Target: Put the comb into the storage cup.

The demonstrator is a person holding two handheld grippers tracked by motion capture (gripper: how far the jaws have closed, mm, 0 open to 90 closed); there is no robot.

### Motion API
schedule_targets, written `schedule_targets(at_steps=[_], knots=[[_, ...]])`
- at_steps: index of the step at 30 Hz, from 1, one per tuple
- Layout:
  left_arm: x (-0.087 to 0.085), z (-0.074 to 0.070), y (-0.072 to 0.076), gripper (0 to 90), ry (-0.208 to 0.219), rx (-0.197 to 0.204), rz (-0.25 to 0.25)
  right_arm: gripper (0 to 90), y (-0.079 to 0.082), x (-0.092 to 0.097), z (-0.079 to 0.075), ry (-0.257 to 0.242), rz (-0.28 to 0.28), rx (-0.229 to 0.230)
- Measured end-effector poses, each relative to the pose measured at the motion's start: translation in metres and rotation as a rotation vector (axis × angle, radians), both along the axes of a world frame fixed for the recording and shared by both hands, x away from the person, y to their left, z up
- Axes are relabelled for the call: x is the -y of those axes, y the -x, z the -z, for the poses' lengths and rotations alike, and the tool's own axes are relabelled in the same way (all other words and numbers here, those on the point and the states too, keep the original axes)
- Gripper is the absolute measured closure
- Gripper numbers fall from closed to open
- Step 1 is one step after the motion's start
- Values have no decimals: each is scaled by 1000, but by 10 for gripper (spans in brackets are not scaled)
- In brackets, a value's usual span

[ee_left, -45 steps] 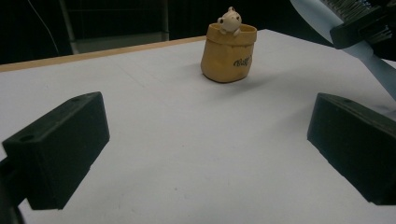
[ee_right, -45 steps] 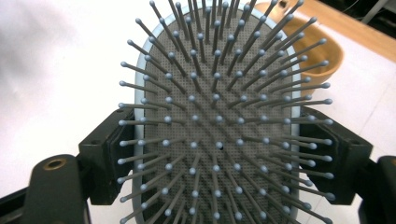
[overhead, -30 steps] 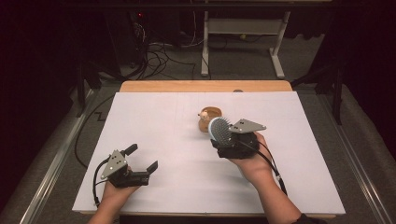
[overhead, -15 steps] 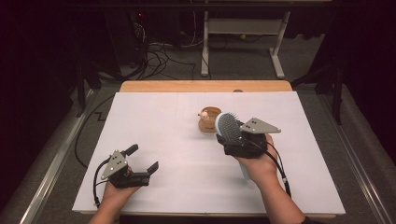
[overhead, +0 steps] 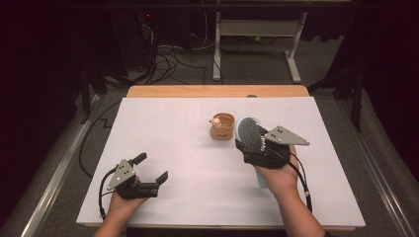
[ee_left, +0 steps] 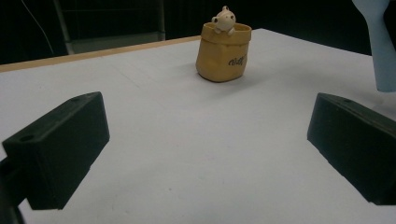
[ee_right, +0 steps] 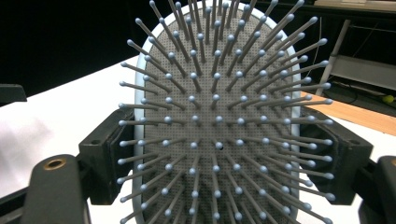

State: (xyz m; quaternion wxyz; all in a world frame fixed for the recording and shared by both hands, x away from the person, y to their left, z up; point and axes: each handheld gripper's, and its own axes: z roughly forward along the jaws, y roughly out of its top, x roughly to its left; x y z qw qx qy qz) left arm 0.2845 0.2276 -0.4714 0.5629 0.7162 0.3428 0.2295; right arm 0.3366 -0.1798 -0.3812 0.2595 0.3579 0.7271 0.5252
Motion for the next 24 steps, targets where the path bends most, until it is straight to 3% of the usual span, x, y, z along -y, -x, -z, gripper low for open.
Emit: schedule_targets(at_steps=[24], knots=[[3,1,0,0,-12,-2,8,207,2,8,4,-79,41,39]])
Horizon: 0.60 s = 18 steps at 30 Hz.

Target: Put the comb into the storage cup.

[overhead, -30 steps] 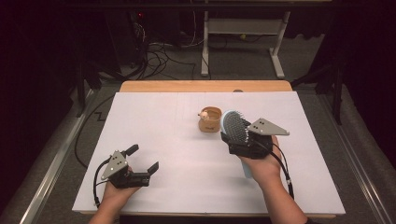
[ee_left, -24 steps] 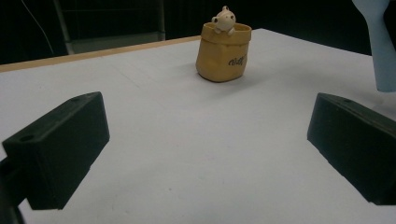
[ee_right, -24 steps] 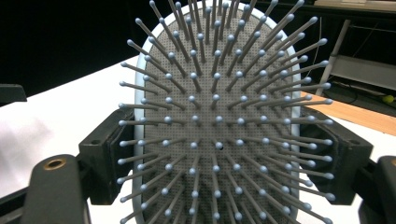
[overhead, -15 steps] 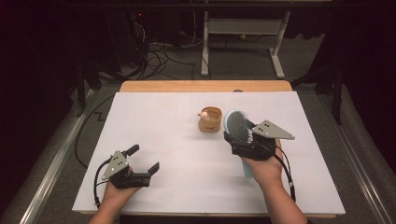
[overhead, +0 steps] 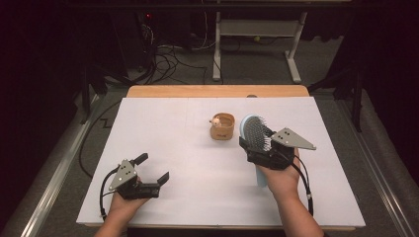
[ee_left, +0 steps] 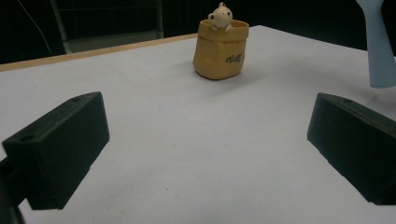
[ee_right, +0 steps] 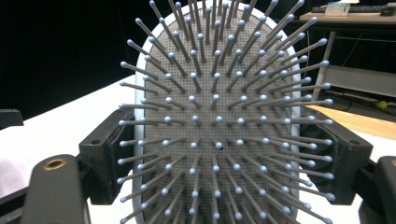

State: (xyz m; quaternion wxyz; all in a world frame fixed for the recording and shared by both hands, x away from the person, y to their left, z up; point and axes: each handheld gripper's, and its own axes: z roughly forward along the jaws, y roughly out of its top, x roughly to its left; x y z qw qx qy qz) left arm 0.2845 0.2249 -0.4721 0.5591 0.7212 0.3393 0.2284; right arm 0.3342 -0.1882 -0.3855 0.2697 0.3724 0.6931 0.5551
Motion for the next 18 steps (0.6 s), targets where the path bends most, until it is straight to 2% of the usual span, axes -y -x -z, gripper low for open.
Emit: schedule_targets(at_steps=[18], knots=[[2,0,-1,0,-6,3,17,207,-10,-13,-14,25,-4,28]])
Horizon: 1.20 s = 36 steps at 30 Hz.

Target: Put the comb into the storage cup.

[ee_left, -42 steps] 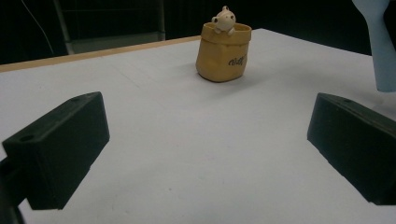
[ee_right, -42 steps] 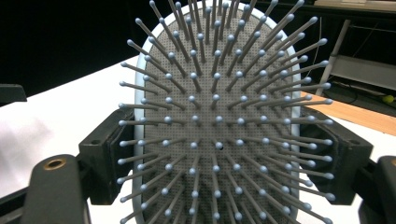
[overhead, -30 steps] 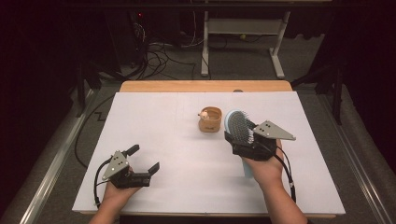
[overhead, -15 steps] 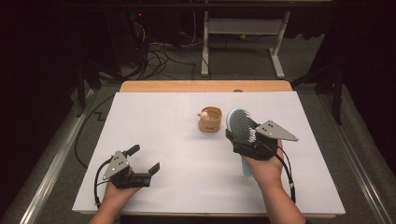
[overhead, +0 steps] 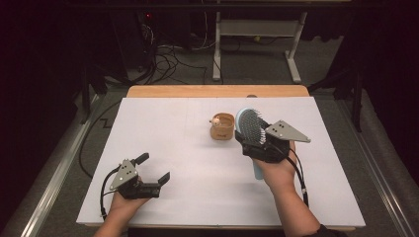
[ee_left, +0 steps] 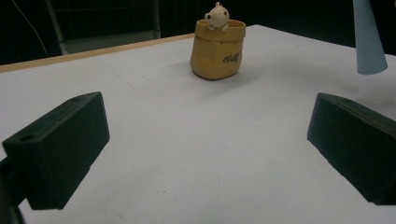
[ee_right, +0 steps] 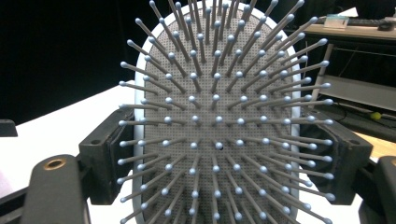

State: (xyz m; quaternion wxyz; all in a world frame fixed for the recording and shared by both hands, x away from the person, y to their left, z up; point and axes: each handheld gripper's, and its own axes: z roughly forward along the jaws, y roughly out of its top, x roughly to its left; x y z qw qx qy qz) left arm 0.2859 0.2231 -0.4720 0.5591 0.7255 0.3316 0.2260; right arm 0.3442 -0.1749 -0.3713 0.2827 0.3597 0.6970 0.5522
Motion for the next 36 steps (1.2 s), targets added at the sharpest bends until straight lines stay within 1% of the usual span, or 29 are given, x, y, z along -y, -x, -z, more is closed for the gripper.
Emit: schedule_targets(at_steps=[1,3,9,14,15,18,20,21,23,25,28,30,36], knots=[[1,0,0,0,6,1,-2,207,0,-1,0,1,-2,5],[2,0,1,0,0,1,2,207,0,-5,1,-2,-10,7],[5,-3,2,0,6,-1,6,207,3,-18,6,2,-44,14],[8,-8,4,0,16,2,17,207,3,-25,11,-6,-60,18],[10,-10,4,0,11,9,18,207,3,-26,11,-4,-62,16],[13,-13,4,0,10,9,16,207,3,-30,13,-4,-68,24],[15,-16,4,0,-1,7,18,207,3,-32,14,-12,-72,24],[16,-18,3,0,-4,7,17,207,3,-33,15,-7,-75,35],[19,-22,2,0,-9,5,20,207,3,-34,15,-7,-76,40],[23,-26,1,0,-15,5,24,207,3,-36,16,-11,-80,34],[29,-33,-1,0,-8,13,31,207,3,-39,17,-4,-86,39],[33,-38,-4,0,-10,5,39,207,3,-40,18,1,-89,47],[45,-49,-9,0,-4,10,45,207,7,-45,20,22,-100,61]])
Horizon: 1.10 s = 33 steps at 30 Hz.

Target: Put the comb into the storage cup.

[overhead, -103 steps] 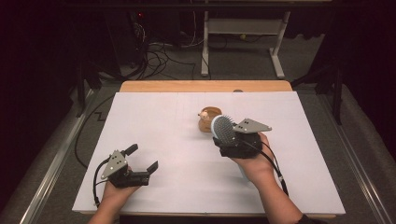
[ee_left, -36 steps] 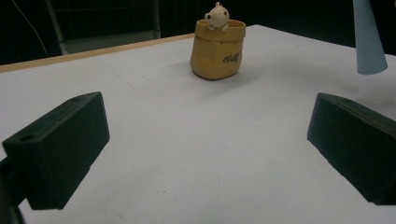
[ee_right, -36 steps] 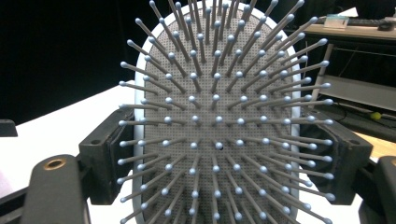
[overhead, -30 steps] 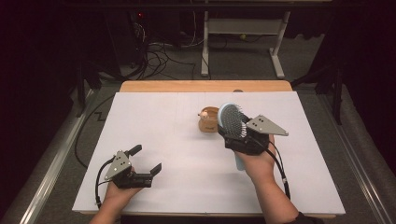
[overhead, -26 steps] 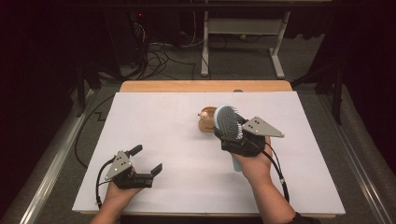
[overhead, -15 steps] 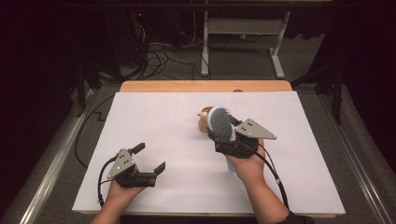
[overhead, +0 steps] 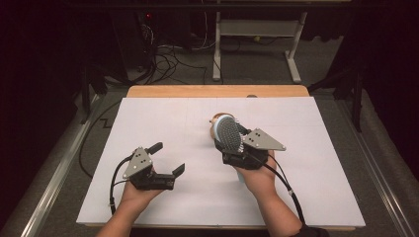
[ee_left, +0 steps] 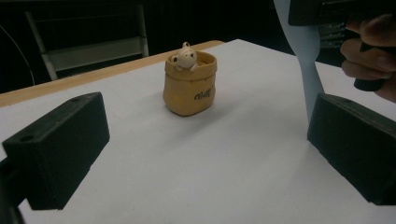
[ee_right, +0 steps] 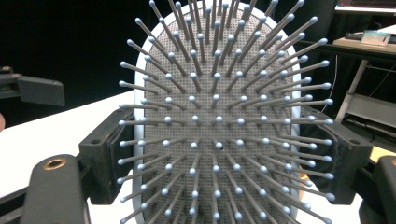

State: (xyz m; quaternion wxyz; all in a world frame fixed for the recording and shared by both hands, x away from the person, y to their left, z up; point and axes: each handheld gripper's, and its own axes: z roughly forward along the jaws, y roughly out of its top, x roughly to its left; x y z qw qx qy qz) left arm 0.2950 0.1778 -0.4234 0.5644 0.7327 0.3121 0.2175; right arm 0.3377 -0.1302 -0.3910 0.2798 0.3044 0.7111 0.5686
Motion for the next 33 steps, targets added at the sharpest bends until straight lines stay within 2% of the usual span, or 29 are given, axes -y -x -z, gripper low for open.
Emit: schedule_targets(at_steps=[8,12,19,27,33], knots=[[15,-8,-4,0,-4,2,28,207,3,-3,0,-1,-8,25],[23,-12,-7,2,-1,-5,39,207,4,-5,1,1,-16,26],[35,-20,-10,4,4,7,55,206,5,-9,2,4,-22,28],[44,-25,-13,4,10,-1,68,206,9,-16,4,20,-37,41],[47,-31,-15,5,33,4,75,206,11,-21,6,32,-48,51]])
